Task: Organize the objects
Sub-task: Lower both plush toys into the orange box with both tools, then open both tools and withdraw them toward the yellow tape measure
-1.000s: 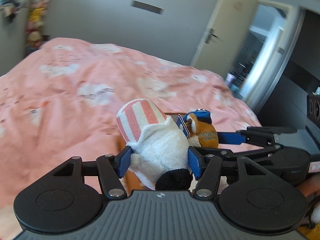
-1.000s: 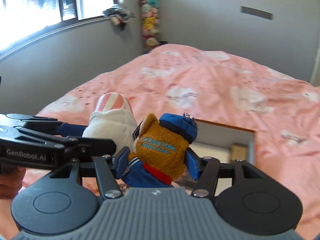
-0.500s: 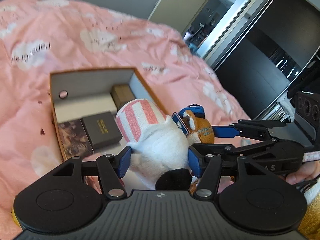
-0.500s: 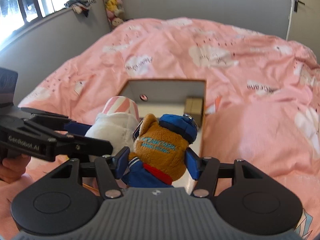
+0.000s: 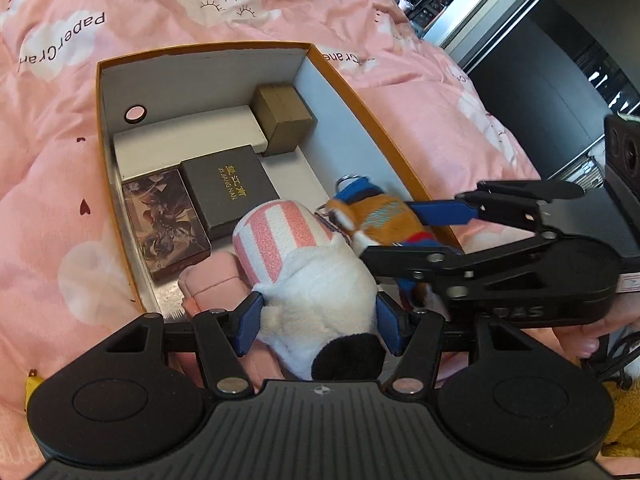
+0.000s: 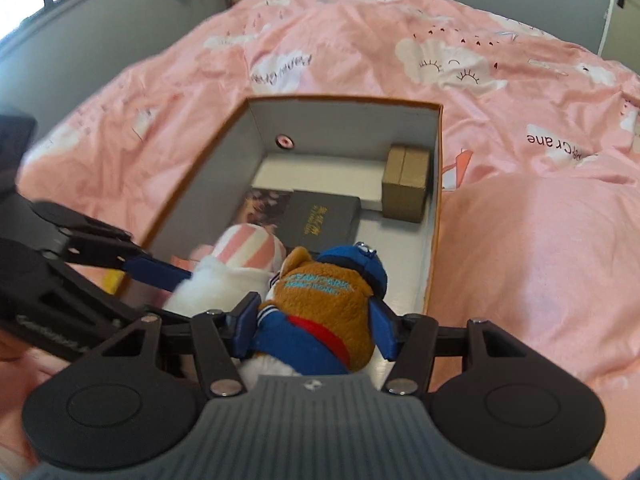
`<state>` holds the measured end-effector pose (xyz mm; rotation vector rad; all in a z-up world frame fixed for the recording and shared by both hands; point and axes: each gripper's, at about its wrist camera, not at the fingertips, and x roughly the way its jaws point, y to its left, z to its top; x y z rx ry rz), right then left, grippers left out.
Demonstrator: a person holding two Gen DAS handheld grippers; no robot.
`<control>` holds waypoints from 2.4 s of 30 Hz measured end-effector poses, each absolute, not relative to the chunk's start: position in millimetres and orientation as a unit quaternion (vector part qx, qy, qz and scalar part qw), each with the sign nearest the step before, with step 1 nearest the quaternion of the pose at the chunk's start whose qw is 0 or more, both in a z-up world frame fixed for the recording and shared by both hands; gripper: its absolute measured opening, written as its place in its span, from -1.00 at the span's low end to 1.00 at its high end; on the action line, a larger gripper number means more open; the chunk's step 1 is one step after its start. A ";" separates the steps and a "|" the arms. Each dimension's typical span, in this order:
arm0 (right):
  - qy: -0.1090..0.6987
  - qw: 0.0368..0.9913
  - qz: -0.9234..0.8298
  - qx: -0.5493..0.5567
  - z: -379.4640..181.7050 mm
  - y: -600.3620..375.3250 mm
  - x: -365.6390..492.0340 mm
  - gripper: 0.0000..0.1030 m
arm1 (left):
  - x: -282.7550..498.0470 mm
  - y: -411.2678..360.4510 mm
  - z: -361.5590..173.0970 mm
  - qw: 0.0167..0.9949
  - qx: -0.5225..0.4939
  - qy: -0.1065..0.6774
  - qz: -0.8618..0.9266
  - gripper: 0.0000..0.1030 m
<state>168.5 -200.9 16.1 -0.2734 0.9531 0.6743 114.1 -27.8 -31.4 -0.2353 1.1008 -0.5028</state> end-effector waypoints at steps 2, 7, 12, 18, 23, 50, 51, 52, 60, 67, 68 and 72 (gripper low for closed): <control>0.452 0.823 0.315 -0.140 10.8 -198.9 171.1 0.15 | 114.9 -31.1 -33.6 0.811 -0.097 0.524 -0.241 0.33; 0.459 0.820 0.307 -0.151 2.0 -198.1 176.8 0.15 | 114.3 -43.2 -41.4 0.797 -0.067 0.542 -0.257 0.35; 0.454 0.816 0.305 -0.187 -0.1 -190.3 174.3 0.18 | 112.3 -44.4 -45.2 0.804 -0.065 0.533 -0.256 0.40; 0.473 0.798 0.316 -0.200 1.7 -189.6 175.4 0.16 | 107.5 -44.8 -42.6 0.814 -0.053 0.518 -0.258 0.47; 0.482 0.791 0.323 -0.196 6.6 -192.5 175.0 0.16 | 97.6 -40.9 -30.3 0.831 -0.039 0.492 -0.255 0.51; 0.481 0.732 0.318 -0.362 -21.8 -158.0 174.0 -0.85 | 96.9 -32.7 -45.7 0.831 -0.083 0.500 -0.227 -0.30; 0.485 0.726 0.321 -0.367 -20.6 -158.4 170.2 -0.86 | 96.9 -32.0 -46.2 0.831 -0.087 0.500 -0.228 -0.30; 0.489 0.720 0.323 -0.372 -19.5 -158.8 165.8 -0.86 | 96.9 -31.0 -46.6 0.831 -0.090 0.500 -0.228 -0.30; 0.525 0.693 0.344 -0.354 -15.9 -156.7 147.4 -1.00 | 96.9 -31.4 -48.0 0.829 -0.095 0.501 -0.230 -0.26; 0.536 0.697 0.343 -0.330 -16.5 -159.5 142.8 -0.99 | 91.5 -30.1 -44.3 0.835 -0.098 0.489 -0.232 -0.11; 0.534 0.700 0.343 -0.327 -13.9 -161.3 141.4 -0.98 | 90.0 -30.3 -42.0 0.838 -0.095 0.484 -0.231 -0.09; 0.517 0.719 0.338 -0.319 -0.5 -165.8 135.2 -0.86 | 83.6 -30.2 -28.8 0.858 -0.076 0.462 -0.211 -0.05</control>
